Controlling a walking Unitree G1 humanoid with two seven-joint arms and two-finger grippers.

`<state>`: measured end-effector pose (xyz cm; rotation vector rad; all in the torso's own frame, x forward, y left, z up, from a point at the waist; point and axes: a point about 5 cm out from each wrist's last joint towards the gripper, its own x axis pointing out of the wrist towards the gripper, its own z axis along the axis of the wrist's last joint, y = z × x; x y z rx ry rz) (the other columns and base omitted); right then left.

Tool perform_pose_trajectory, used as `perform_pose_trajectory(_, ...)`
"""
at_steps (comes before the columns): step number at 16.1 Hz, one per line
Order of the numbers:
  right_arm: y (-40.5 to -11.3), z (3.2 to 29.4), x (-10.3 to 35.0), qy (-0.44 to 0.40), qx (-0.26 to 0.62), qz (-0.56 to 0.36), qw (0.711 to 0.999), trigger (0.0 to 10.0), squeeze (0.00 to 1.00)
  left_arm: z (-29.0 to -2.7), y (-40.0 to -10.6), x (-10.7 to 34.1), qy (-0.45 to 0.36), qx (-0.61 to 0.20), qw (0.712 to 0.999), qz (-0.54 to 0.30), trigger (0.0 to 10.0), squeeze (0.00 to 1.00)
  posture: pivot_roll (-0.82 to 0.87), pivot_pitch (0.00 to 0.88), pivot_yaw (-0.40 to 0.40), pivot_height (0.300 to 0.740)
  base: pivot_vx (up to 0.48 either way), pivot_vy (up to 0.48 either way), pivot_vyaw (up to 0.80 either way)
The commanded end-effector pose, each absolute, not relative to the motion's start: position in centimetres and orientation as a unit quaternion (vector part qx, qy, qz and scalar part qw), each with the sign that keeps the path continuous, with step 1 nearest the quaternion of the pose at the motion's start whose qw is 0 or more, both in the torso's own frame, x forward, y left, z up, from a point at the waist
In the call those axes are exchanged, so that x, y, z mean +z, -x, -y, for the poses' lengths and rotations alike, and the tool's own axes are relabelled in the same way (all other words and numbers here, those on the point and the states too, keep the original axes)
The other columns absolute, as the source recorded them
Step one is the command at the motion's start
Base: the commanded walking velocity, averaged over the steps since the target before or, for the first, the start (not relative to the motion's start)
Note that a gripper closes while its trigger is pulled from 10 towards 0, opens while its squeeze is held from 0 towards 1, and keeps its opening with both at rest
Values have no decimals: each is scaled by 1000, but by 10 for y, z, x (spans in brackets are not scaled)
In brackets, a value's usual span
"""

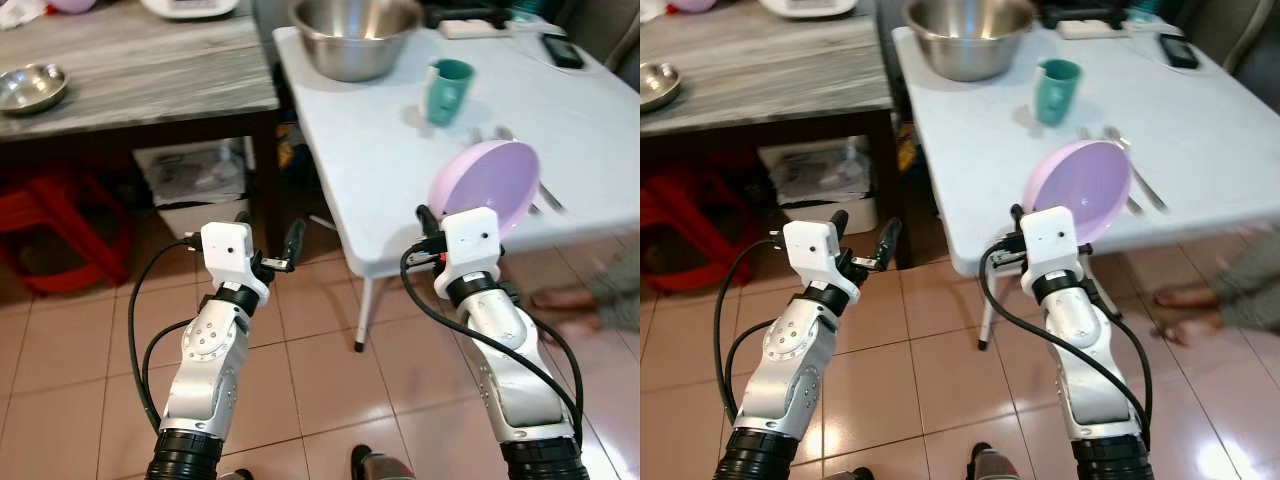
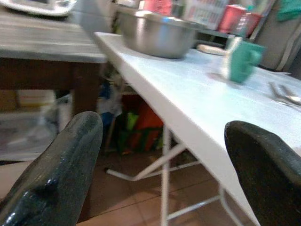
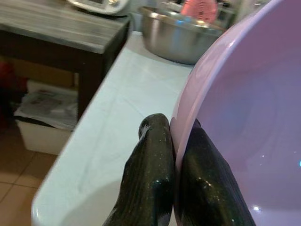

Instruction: Setting the table

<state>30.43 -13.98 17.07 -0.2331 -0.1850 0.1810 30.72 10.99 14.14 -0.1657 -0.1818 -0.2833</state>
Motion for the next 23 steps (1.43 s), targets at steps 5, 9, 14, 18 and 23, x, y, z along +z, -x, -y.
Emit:
perform_pose_trajectory(5, -303, 138, 177, 124, 93, 106, 982, 10000, 0, -112, -306, 141, 80, -136, 984, 89, 10000, 0, -187, 199, -7, 740, 325, 0, 0)
perform_pose_trajectory(9, -302, 138, 177, 128, 97, 109, 981, 10000, 0, -112, -307, 140, 79, -136, 984, 87, 10000, 0, -187, 199, -7, 740, 322, 0, 117)
perform_pose_trajectory(14, -303, 137, 177, 127, 97, 109, 981, 10000, 0, -113, -308, 139, 83, -124, 985, 82, 10000, 0, -187, 199, -7, 740, 190, 0, 493)
perform_pose_trajectory(18, -304, 137, 177, 123, 95, 107, 982, 10000, 0, -108, -308, 141, 82, -131, 985, 81, 10000, 0, -187, 199, -7, 740, 0, 0, 0)
perform_pose_trajectory(23, -301, 141, 175, 115, 92, 105, 983, 10000, 0, -112, -306, 138, 81, -132, 985, 80, 10000, 0, -187, 199, -7, 740, 0, 208, 0)
